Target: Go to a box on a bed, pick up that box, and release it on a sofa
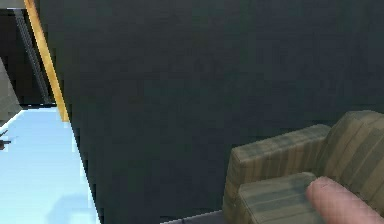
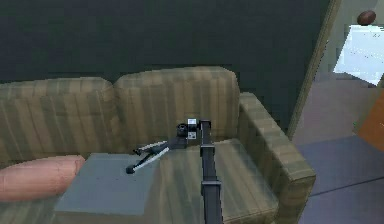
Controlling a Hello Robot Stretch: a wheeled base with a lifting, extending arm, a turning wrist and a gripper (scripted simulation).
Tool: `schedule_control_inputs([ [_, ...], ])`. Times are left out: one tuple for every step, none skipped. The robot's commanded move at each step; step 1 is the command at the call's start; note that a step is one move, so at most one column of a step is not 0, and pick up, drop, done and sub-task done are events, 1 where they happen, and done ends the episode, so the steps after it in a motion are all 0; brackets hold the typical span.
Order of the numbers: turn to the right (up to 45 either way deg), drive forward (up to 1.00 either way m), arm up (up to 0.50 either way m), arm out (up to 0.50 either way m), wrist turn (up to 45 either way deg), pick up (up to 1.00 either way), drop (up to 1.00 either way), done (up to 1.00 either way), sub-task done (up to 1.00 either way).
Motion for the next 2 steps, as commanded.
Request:
schedule_control_inputs([
  [0.0,0.00,0.10,0.00,0.0,0.00,0.00,0.00,0.00],
  [0.0,0.00,0.00,-0.08,0.0,0.00,0.00,0.00,0.00],
])
